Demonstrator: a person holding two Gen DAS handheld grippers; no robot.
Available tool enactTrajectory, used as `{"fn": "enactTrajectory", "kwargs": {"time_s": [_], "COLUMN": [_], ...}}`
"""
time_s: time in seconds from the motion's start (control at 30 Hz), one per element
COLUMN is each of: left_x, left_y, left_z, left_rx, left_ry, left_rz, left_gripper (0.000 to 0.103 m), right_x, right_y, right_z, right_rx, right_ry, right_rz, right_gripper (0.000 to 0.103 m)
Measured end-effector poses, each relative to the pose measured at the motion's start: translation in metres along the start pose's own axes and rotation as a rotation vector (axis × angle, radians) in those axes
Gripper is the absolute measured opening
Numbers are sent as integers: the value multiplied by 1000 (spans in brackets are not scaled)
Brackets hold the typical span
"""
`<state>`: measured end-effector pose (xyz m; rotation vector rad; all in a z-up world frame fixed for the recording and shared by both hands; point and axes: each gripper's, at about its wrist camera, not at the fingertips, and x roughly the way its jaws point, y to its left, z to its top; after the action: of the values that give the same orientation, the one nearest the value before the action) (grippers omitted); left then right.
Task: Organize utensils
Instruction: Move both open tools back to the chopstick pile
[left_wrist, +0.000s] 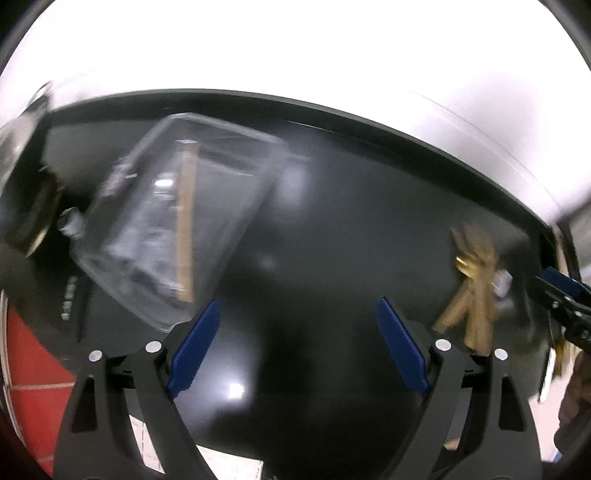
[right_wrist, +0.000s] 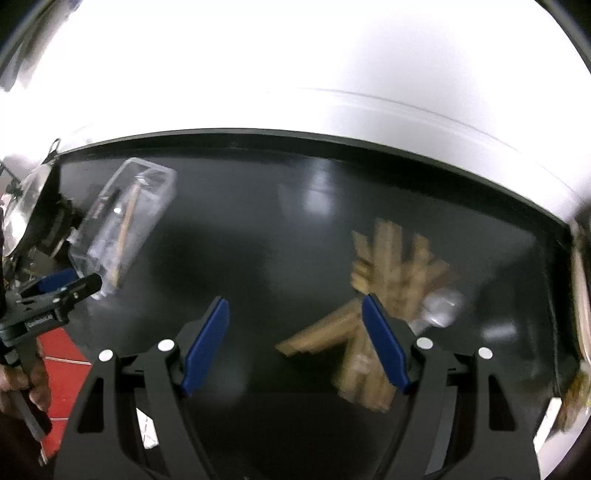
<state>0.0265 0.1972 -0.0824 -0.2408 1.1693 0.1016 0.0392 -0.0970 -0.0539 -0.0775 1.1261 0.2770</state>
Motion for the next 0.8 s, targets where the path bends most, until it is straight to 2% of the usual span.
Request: {"fn": "enactTrajectory", "kwargs": {"time_s": [0.17, 0.37, 0.57, 0.8], "left_x": [-3, 2, 8, 28], "left_y": [-91, -157, -183, -189], "left_z": [-20, -37, -48, -44], "left_rx": [119, 222, 264, 317], "left_ry": [10, 42, 61, 84], "left_rz": [-54, -78, -76, -58], "left_gripper": [84, 84, 84, 84], "right_x": [-18, -26, -32, -23], "right_y": [-73, -115, -129, -134], "right_z": [-45, -74, -84, -84], "right_rx": [84, 158, 166, 176], "right_ry": [9, 19, 23, 31], "right_rz": [-50, -46, -28, -10], "right_gripper": [72, 72, 72, 72]}}
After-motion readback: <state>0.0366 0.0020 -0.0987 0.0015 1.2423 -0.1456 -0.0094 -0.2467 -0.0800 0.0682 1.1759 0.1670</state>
